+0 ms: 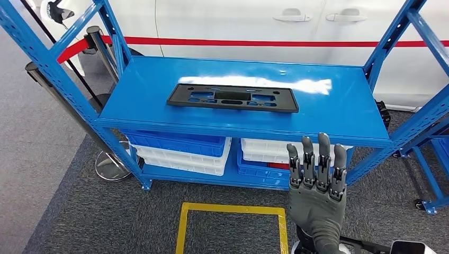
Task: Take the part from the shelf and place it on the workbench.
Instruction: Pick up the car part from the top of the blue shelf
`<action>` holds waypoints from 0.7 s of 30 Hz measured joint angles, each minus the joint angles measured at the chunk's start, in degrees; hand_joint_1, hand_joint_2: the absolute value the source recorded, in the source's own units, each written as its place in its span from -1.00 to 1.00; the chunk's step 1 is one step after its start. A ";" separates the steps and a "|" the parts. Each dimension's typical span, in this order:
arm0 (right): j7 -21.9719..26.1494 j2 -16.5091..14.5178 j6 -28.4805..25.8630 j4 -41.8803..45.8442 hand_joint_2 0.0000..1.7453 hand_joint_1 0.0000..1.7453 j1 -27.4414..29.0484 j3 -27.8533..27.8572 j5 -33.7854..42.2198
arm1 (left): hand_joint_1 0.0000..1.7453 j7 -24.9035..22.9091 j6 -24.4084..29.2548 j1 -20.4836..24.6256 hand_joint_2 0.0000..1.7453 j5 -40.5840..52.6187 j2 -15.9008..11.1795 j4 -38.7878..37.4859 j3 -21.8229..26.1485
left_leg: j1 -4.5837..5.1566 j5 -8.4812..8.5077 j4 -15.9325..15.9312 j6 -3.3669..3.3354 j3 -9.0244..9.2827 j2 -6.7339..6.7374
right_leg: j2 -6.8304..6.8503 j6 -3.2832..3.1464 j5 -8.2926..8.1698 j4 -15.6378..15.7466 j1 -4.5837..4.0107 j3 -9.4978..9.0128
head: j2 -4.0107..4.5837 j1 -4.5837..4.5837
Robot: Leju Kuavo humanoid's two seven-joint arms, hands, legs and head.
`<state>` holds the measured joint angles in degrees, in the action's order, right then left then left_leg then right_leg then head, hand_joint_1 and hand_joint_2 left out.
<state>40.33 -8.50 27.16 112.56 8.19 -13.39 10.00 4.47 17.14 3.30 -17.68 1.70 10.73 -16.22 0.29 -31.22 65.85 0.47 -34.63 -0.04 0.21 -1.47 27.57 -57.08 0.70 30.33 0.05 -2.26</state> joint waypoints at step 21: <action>0.00 0.49 0.78 0.57 -1.00 -1.00 1.81 -0.29 -0.26 | -1.00 0.75 -0.07 -0.98 -1.00 -0.37 -0.08 -0.28 0.02 | -0.54 1.48 -8.41 -2.46 6.97 -0.43 | -0.27 2.38 1.96 -11.04 -0.19 8.38 | -0.01 0.23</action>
<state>40.33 -8.01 27.94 113.13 10.00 -13.68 9.74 5.22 17.07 2.32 -18.05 1.62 10.45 -16.20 -0.25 -29.74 57.44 -1.99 -27.67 -0.47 -0.06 0.92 29.54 -68.12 0.51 38.71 0.04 -2.03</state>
